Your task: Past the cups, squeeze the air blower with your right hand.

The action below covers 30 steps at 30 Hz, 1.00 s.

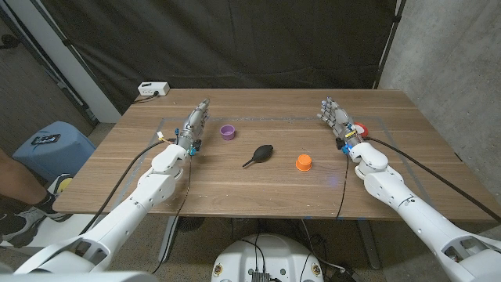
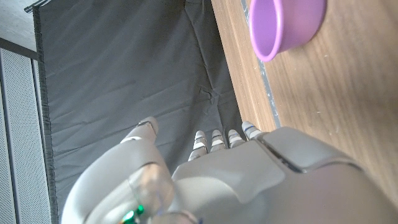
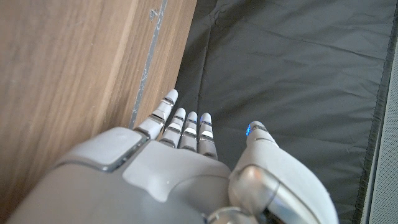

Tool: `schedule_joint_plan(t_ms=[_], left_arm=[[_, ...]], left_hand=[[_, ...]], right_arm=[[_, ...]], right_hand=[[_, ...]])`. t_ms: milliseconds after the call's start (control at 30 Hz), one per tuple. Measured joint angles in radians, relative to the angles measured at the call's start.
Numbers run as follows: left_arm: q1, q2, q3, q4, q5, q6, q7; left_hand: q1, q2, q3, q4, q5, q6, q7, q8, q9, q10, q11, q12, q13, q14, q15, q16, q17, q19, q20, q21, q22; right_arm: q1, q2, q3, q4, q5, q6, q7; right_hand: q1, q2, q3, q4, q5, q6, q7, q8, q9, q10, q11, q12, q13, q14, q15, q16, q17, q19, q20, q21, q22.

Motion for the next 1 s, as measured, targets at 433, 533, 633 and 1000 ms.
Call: schedule_joint_plan(t_ms=[433,533,633,1000], left_arm=[[0.027,0.002,-0.006,-0.028,-0.003,-0.008,0.015],[0.03,0.004,-0.007,-0.033,-0.003,-0.009,0.016],[0.031,0.004,-0.008,-0.036,-0.003,-0.01,0.016],[0.033,0.006,-0.008,-0.041,-0.001,-0.015,0.017]], left_hand=[[0.0,0.0,0.004,-0.004,0.0,0.0,0.0,0.0,0.0,0.0,0.0,0.0,0.0,0.0,0.0,0.0,0.0,0.0,0.0,0.0,0.0],[0.0,0.0,0.007,-0.007,0.0,0.0,0.0,0.0,0.0,0.0,0.0,0.0,0.0,0.0,0.0,0.0,0.0,0.0,0.0,0.0,0.0],[0.0,0.0,0.008,-0.008,0.0,0.0,0.0,0.0,0.0,0.0,0.0,0.0,0.0,0.0,0.0,0.0,0.0,0.0,0.0,0.0,0.0],[0.0,0.0,0.011,-0.011,0.0,0.0,0.0,0.0,0.0,0.0,0.0,0.0,0.0,0.0,0.0,0.0,0.0,0.0,0.0,-0.009,0.0]], right_arm=[[-0.014,0.001,0.003,-0.012,0.006,0.013,0.001],[-0.015,0.001,0.003,-0.017,0.005,0.013,0.001],[-0.015,-0.001,0.001,-0.021,0.001,0.013,0.001],[-0.015,-0.01,-0.007,-0.03,-0.017,0.014,-0.001]], right_hand=[[0.0,0.0,0.003,0.003,0.0,0.0,0.0,0.0,0.0,0.0,0.0,0.0,-0.007,0.0,0.0,0.0,-0.007,0.004,-0.004,0.0,0.0],[0.0,0.0,0.003,0.003,0.0,0.0,0.0,0.0,0.0,0.0,0.0,0.0,-0.007,0.0,0.0,0.0,-0.008,0.004,-0.004,-0.005,0.0],[0.0,0.0,0.003,0.003,0.0,0.0,0.0,0.0,0.0,0.0,0.0,0.0,-0.007,0.0,0.0,0.0,-0.009,0.004,-0.004,-0.005,0.0],[0.0,0.0,0.011,-0.006,0.0,0.0,0.0,0.0,0.0,0.0,0.0,0.0,-0.012,0.0,0.0,0.0,-0.017,0.003,-0.004,-0.013,0.0]])
